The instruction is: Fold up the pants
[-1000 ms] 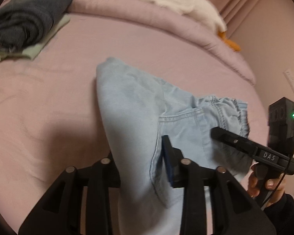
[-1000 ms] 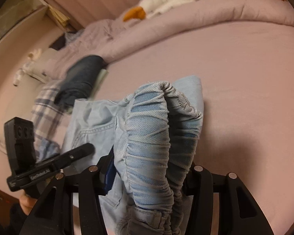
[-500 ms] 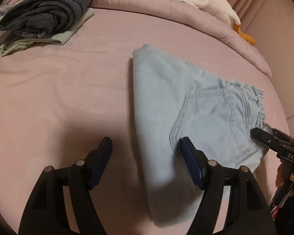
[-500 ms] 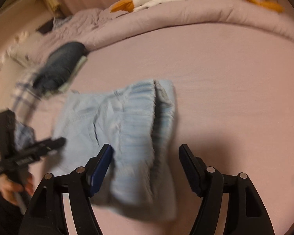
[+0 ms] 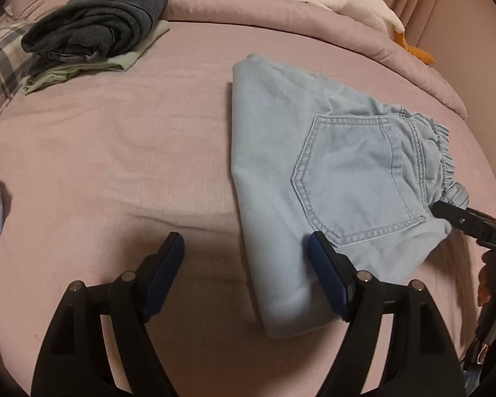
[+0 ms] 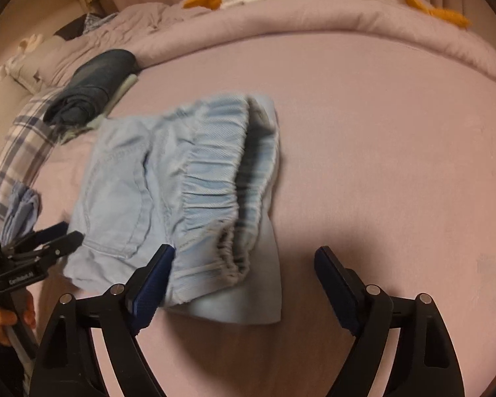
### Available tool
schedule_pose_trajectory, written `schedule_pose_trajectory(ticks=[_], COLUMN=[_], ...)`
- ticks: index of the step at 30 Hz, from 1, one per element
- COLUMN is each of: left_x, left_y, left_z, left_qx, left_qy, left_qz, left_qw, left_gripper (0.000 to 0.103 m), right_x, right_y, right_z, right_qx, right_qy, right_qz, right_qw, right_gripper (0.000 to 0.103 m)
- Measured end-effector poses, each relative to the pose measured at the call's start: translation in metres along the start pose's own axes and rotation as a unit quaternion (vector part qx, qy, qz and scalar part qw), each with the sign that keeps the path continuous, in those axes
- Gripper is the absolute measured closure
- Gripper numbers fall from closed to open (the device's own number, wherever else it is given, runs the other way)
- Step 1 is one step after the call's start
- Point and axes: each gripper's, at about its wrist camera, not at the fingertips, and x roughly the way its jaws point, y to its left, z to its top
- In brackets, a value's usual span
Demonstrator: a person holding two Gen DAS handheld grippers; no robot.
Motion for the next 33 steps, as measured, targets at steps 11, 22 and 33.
schedule_pose_trajectory(ticks=[11, 22, 33], left_x=[-0.083, -0.118, -0.123], left_y=[-0.033, -0.053, -0.058], left_z=[-0.002, -0.016, -0.029], left_qx=[0.016, 0.028, 0.022], left_qy=[-0.054, -0.067, -0.053], left_qz=[0.013, 0.052, 0.064], left_qw=[0.9983, 0.9960, 0.9963], left_gripper=[0.001, 0.001, 0.001], right_x=[-0.068, -0.115, -0.100], right_y=[0.036, 0.083, 0.090], right_z=[-0.012, -0.026, -0.036], right_qx=[-0.037, -0.094, -0.087], right_qy=[-0.048, -0.095, -0.079], right_qz=[-0.046, -0.083, -0.089], right_qw=[0.997, 0.988, 0.989], right_gripper=[0.006, 0.001, 0.001])
